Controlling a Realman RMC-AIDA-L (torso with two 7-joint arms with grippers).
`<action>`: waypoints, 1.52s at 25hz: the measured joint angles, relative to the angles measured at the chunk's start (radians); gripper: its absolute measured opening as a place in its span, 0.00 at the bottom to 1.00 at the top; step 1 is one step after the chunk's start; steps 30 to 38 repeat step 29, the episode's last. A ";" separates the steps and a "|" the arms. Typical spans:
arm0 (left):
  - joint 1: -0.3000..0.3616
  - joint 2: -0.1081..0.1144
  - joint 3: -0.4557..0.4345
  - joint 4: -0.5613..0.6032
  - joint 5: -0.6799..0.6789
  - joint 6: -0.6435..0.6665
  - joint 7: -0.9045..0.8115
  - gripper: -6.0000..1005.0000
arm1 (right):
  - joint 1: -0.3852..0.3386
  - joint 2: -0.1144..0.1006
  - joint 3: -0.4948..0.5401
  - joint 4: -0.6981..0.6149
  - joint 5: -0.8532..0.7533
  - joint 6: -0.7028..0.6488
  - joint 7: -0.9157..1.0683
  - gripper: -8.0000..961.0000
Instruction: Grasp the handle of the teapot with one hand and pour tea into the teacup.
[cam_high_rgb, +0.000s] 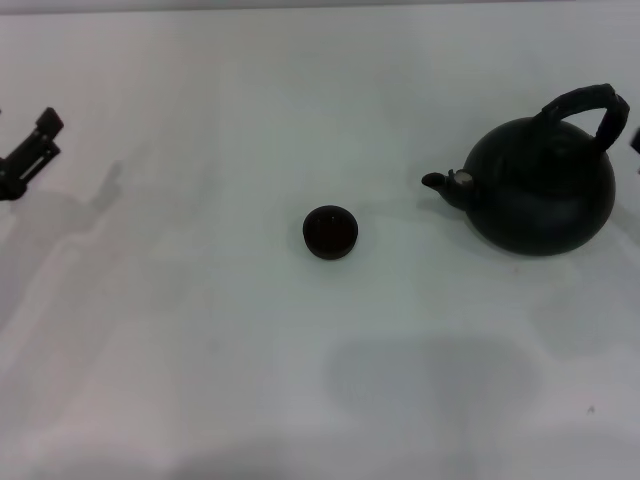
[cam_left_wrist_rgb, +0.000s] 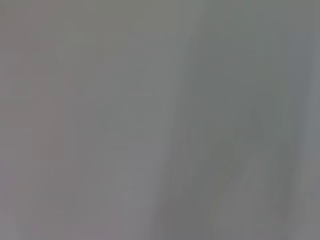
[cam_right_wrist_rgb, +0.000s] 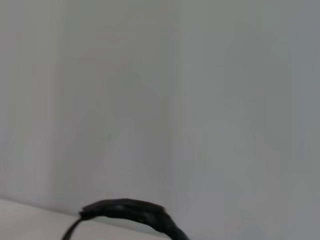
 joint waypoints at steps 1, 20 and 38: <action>0.000 0.000 -0.011 0.000 -0.001 -0.001 0.010 0.87 | -0.014 0.000 0.011 0.003 0.000 -0.012 0.007 0.91; 0.002 -0.012 -0.329 -0.124 -0.087 -0.077 0.103 0.87 | 0.072 -0.002 0.428 0.242 -0.001 -0.150 -0.112 0.91; -0.016 -0.012 -0.329 -0.186 -0.119 -0.099 0.164 0.87 | 0.100 -0.002 0.477 0.247 0.000 -0.162 -0.148 0.91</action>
